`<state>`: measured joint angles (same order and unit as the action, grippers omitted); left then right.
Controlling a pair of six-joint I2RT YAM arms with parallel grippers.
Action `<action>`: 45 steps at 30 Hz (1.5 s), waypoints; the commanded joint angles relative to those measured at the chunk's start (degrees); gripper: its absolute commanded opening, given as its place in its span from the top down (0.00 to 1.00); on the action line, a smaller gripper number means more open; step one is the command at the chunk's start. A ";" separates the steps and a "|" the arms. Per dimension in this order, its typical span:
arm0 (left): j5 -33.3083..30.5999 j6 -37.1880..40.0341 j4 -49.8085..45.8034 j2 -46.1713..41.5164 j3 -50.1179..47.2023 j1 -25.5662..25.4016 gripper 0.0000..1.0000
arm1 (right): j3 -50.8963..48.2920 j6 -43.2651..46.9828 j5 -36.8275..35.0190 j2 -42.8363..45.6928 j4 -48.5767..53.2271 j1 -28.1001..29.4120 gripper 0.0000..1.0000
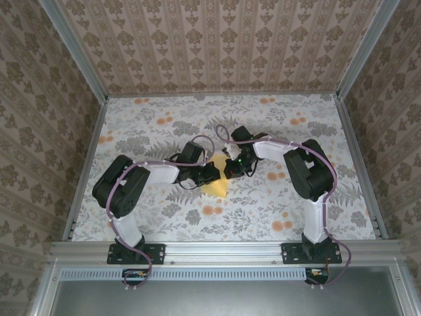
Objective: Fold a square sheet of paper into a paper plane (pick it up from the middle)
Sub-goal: Fold the triangle a second time at the center of the table.
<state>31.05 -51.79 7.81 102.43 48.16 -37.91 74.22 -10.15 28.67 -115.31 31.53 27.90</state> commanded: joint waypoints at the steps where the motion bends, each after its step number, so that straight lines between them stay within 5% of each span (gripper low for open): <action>1: 0.28 -0.08 0.44 1.37 -0.83 -0.50 0.94 | 1.45 1.20 -1.24 -0.79 1.44 -0.21 1.00; 45: -0.38 -0.09 -2.60 3.30 -0.56 -0.76 0.94 | 0.93 1.14 -2.71 -0.17 2.13 -0.61 0.98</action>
<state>31.20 -51.81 8.19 104.20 47.66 -38.24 74.30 -10.15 28.21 -115.37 31.57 27.83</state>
